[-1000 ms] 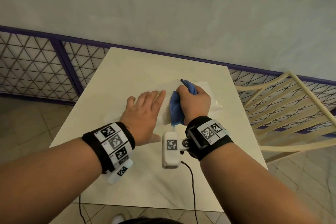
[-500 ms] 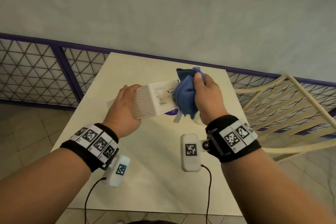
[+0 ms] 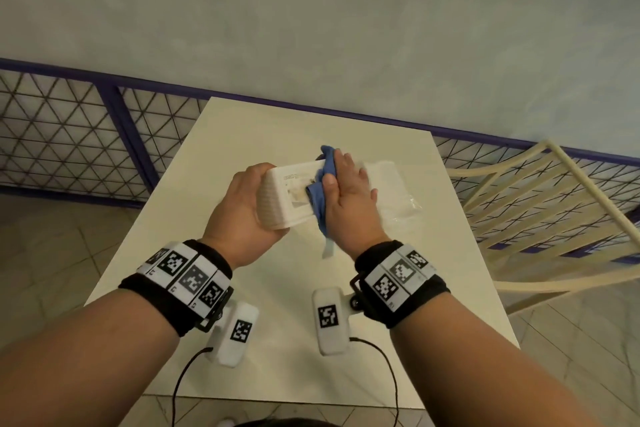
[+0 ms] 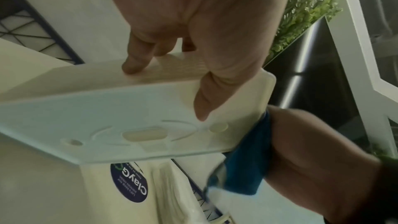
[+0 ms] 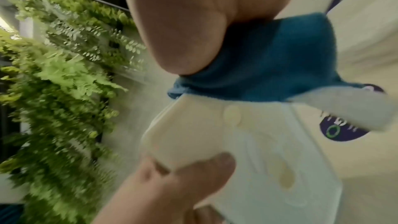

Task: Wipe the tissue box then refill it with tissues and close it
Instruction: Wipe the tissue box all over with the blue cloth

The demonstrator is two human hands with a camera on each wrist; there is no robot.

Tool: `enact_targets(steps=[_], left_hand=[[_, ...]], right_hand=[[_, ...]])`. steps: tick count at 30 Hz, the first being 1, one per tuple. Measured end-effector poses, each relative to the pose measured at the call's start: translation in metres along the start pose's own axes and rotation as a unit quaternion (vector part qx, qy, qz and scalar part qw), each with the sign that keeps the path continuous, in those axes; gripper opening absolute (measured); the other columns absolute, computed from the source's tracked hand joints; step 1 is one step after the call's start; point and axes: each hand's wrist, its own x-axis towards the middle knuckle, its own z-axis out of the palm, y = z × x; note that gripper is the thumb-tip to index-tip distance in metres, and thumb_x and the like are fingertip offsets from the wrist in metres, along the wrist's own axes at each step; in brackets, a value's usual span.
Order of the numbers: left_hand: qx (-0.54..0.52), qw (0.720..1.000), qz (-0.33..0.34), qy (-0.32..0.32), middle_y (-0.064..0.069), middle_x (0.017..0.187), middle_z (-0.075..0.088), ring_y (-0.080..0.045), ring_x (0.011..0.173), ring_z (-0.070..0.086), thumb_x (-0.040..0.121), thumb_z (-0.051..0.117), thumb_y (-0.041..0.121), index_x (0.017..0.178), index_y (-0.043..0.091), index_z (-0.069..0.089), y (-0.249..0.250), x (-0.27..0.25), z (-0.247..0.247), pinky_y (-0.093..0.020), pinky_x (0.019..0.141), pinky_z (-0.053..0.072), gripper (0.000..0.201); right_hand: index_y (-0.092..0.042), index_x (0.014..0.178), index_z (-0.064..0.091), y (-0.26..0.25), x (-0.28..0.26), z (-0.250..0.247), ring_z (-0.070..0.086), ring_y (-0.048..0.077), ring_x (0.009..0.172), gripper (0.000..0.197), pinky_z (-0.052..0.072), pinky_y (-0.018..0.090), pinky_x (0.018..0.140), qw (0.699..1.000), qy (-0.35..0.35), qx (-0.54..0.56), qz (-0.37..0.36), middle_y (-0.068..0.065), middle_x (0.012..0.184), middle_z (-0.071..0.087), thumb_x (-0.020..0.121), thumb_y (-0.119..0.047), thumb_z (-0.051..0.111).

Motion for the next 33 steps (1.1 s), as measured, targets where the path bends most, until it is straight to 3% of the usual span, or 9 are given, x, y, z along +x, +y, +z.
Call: enact_targets(steps=[6,12,16,20,24,26,29,31,33], left_hand=[[-0.045,0.997,-0.009,-0.059,0.001,0.118,0.047,-0.018,0.101,0.054,0.065,0.063,0.052,0.12,0.042,0.036,-0.002,0.004,0.001,-0.041,0.088,0.049,0.062],[-0.1,0.991,-0.009,-0.089,0.011,0.115,0.051,-0.008,0.105,0.053,0.059,0.084,0.014,0.109,0.052,0.033,-0.007,0.003,-0.012,-0.032,0.081,0.051,0.081],[-0.225,0.968,-0.03,-0.11,0.017,0.12,0.052,-0.006,0.117,0.052,0.053,0.085,0.008,0.113,0.049,0.038,-0.016,0.002,-0.024,-0.031,0.079,0.056,0.087],[-0.34,0.929,-0.018,-0.141,0.008,0.119,0.059,-0.007,0.109,0.059,0.047,0.084,0.012,0.118,0.046,0.041,-0.024,0.004,-0.036,-0.027,0.076,0.055,0.089],[-0.405,0.898,-0.066,-0.159,0.01,0.121,0.06,-0.015,0.114,0.056,0.046,0.082,0.01,0.122,0.044,0.041,-0.032,0.001,-0.028,-0.027,0.08,0.054,0.093],[-0.321,0.928,-0.076,-0.173,0.018,0.128,0.052,-0.011,0.119,0.051,0.048,0.086,0.019,0.131,0.048,0.031,-0.028,0.003,-0.032,-0.018,0.082,0.05,0.104],[-0.014,0.985,-0.01,-0.174,0.021,0.148,0.016,0.0,0.131,0.025,0.058,0.088,0.029,0.144,0.046,0.001,-0.01,0.009,-0.046,-0.017,0.1,0.033,0.124],[0.112,0.977,0.054,-0.173,0.019,0.154,0.007,-0.001,0.132,0.022,0.06,0.085,0.037,0.145,0.046,-0.001,0.004,0.012,-0.045,-0.025,0.102,0.034,0.121],[0.138,0.974,0.067,-0.165,0.011,0.152,0.023,-0.009,0.125,0.04,0.062,0.081,0.04,0.145,0.04,0.008,0.005,0.017,-0.037,-0.03,0.096,0.043,0.111]], right_hand=[[-0.035,0.149,0.018,-0.023,-0.023,0.026,-0.005,0.014,0.148,0.049,-0.008,0.041,0.116,0.987,-0.028,-0.064,-0.142,-0.009,0.161,0.008,0.101,-0.038,0.029],[-0.025,0.141,0.042,0.002,0.001,-0.014,0.042,0.009,0.133,0.04,0.026,0.017,0.111,0.985,-0.019,0.174,-0.006,-0.003,0.146,0.046,0.103,-0.029,0.033],[-0.035,0.122,0.059,0.006,-0.006,-0.027,0.055,0.008,0.117,0.034,0.042,0.022,0.102,0.947,-0.099,0.303,-0.036,-0.013,0.122,0.064,0.097,-0.043,0.038],[-0.025,0.138,0.037,0.01,-0.004,-0.031,0.057,-0.004,0.109,0.098,0.048,0.016,0.089,0.947,-0.165,0.258,-0.094,-0.013,0.124,0.055,0.057,-0.072,0.07],[-0.047,0.124,0.029,-0.004,0.004,-0.036,0.053,-0.013,0.102,0.09,0.04,-0.001,0.085,0.968,-0.154,0.133,-0.15,-0.026,0.117,0.047,0.06,-0.024,0.088],[-0.041,0.119,0.036,-0.006,0.008,-0.033,0.055,0.006,0.105,0.076,0.043,0.01,0.091,0.974,-0.121,0.094,-0.167,-0.016,0.114,0.051,0.065,-0.019,0.086],[-0.019,0.123,0.045,-0.003,0.011,-0.023,0.054,0.021,0.103,0.077,0.048,0.039,0.091,0.975,-0.088,-0.04,-0.202,0.0,0.113,0.055,0.06,-0.043,0.083],[-0.015,0.129,0.045,-0.004,0.011,-0.016,0.05,0.021,0.107,0.083,0.041,0.037,0.098,0.964,-0.078,-0.102,-0.233,0.003,0.116,0.055,0.061,-0.046,0.081],[-0.011,0.138,0.038,-0.011,0.008,-0.007,0.043,0.023,0.119,0.09,0.028,0.03,0.107,0.958,-0.076,-0.118,-0.25,0.007,0.13,0.05,0.066,-0.04,0.081]])
